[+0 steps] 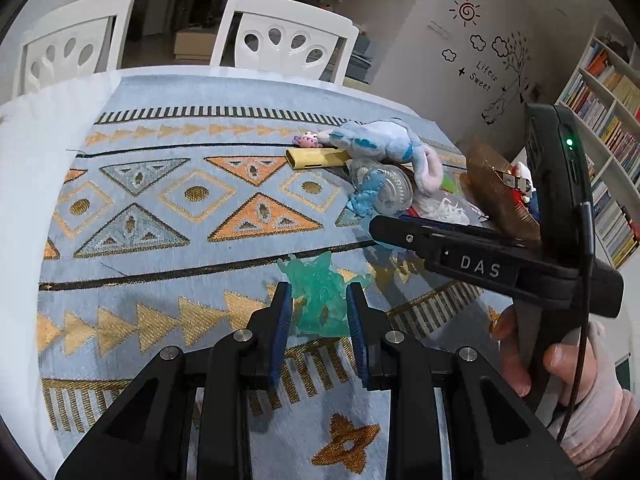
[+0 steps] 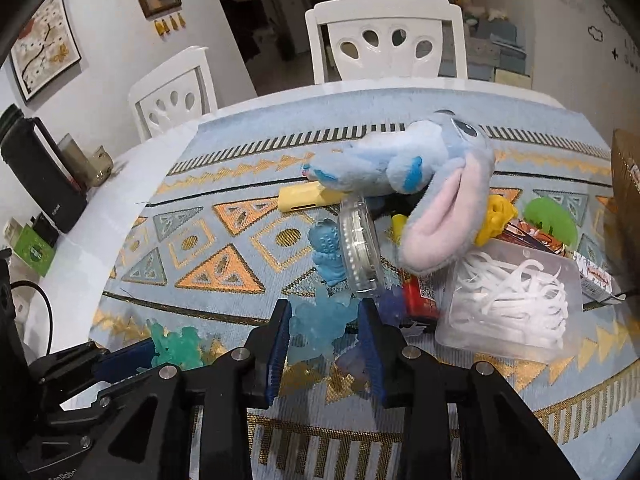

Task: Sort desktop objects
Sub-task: 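Grasp the blue translucent figure with the right tool, then carry the green and blue figures over the amber bowl, then open both tools to drop the figures into the bowl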

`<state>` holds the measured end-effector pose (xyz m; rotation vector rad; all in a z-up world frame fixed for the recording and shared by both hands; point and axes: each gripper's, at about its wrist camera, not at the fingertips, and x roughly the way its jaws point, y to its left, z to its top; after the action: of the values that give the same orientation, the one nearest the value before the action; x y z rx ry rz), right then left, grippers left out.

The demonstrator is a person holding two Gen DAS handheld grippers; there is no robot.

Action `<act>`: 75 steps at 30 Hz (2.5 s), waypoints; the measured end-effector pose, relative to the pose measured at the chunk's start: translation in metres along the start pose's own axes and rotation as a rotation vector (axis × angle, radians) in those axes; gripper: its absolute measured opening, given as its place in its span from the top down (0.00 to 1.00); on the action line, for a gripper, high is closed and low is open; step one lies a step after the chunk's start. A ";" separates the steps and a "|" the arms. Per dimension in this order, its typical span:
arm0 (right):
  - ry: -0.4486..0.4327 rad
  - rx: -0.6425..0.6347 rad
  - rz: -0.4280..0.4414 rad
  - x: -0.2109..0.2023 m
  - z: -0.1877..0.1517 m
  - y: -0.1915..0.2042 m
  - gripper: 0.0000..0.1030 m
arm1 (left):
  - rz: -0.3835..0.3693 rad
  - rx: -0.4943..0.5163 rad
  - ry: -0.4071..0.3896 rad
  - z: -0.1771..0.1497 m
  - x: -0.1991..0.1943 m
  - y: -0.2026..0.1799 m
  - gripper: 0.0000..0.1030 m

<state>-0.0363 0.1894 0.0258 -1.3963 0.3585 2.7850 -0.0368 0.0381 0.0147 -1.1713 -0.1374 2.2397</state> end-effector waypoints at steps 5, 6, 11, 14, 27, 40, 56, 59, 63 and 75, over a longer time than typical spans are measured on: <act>-0.003 0.009 0.010 0.005 0.003 0.000 0.64 | 0.003 -0.002 0.008 -0.001 0.003 0.000 0.76; -0.003 -0.007 0.005 0.006 0.002 0.002 0.64 | 0.004 0.000 0.010 -0.002 0.003 0.000 0.76; -0.007 0.019 0.054 -0.004 -0.007 -0.005 0.66 | 0.013 0.010 0.023 -0.004 0.006 -0.002 0.76; 0.002 0.110 0.141 -0.022 -0.012 -0.022 0.66 | 0.010 0.018 0.022 -0.005 0.006 -0.004 0.76; -0.062 0.290 0.201 -0.129 -0.063 -0.091 0.66 | 0.022 0.141 -0.030 -0.006 -0.025 -0.061 0.76; -0.312 0.313 0.066 -0.254 -0.061 -0.166 0.66 | 0.093 0.362 -0.130 0.011 -0.048 -0.193 0.76; -0.402 0.434 -0.012 -0.293 -0.053 -0.272 0.66 | 0.029 0.547 -0.135 0.032 0.030 -0.321 0.76; -0.402 0.454 -0.016 -0.289 -0.048 -0.285 0.66 | -0.004 0.539 -0.147 0.051 0.041 -0.335 0.76; -0.399 0.469 -0.029 -0.279 -0.039 -0.295 0.66 | -0.076 0.492 -0.151 0.083 0.055 -0.346 0.76; -0.353 0.453 -0.149 -0.244 0.004 -0.304 0.65 | -0.206 0.384 -0.148 0.131 0.117 -0.347 0.61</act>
<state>0.1402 0.5103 0.1597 -0.7853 0.7725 2.5358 -0.0284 0.4088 0.1323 -0.7525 0.1059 2.0524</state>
